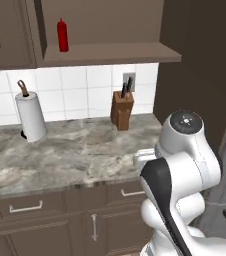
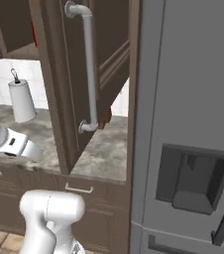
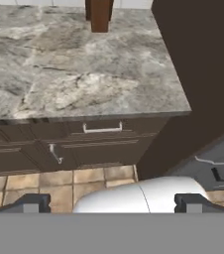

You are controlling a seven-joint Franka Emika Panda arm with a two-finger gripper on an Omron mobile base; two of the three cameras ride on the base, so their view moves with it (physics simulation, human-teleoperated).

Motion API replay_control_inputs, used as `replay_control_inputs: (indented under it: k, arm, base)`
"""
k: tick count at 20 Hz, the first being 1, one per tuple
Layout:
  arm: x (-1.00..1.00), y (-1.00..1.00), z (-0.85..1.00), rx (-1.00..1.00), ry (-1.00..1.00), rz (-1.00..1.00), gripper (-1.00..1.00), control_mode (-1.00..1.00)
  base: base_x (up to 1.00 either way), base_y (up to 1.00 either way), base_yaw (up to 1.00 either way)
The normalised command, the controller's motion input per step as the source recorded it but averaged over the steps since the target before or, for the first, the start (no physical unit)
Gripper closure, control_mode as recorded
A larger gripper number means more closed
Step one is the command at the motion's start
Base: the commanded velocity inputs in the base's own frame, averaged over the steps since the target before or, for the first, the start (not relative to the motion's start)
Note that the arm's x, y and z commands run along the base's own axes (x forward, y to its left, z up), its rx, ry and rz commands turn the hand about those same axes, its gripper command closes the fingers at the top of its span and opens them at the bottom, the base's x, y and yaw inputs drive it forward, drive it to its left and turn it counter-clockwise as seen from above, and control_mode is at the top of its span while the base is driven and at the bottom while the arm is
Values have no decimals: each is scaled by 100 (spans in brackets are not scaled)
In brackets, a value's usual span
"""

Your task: Collect the paprika, ketchup, and shaker from the cabinet and place them next to the stove.

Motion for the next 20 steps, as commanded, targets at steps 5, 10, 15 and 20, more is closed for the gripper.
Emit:
replay_control_inputs:
  k: [5,10,15,20]
  arm:
    - [0,0,0,0,0,0,-100,100]
    - [0,0,0,0,0,0,-100,100]
    - [9,6,2,0,-8,6,-100,-100]
    - [39,26,31,0,-42,30,-100,-100]
  base:
    - [94,36,5]
    - [73,49,12]
    - [50,30,17]
    - [0,0,0]
